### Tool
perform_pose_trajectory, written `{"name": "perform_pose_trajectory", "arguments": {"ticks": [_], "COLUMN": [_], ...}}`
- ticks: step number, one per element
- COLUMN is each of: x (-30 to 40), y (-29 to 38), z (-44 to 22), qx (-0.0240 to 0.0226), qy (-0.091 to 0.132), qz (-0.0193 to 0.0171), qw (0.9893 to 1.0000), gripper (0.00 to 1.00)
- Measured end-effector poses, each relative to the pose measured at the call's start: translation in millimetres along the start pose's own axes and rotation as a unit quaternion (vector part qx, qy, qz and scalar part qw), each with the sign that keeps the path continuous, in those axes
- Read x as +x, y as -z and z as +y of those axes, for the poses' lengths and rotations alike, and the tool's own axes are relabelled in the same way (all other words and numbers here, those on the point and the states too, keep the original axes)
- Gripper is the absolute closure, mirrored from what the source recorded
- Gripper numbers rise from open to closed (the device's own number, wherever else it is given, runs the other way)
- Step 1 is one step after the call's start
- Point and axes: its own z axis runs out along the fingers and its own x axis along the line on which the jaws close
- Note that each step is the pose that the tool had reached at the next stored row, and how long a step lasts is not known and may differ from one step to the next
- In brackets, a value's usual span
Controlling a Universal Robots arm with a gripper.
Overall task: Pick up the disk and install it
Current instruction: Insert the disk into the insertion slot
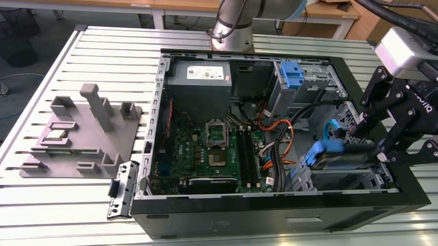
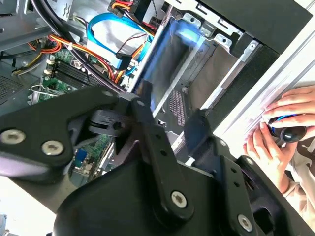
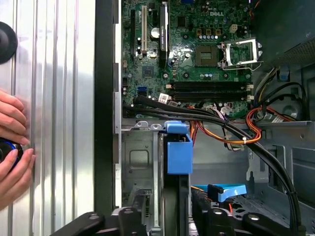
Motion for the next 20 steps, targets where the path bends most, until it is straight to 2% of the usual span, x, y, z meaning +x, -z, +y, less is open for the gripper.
{"name": "perform_pose_trajectory", "arguments": {"ticks": [2, 3, 7, 14, 20], "x": [0.0, 0.0, 0.0, -0.4, -8.6], "y": [-0.1, -0.1, -0.1, -6.2, -11.5], "z": [0.0, 0.0, 0.1, 1.8, 1.9], "qx": [0.0000, 0.0000, 0.0001, 0.0086, 0.0127], "qy": [0.000, 0.000, 0.000, 0.009, 0.021], "qz": [-0.0001, -0.0001, 0.0000, -0.0020, -0.0016], "qw": [1.0000, 1.0000, 1.0000, 0.9999, 0.9997], "gripper": [0.51, 0.44, 0.44, 0.44, 0.44]}}
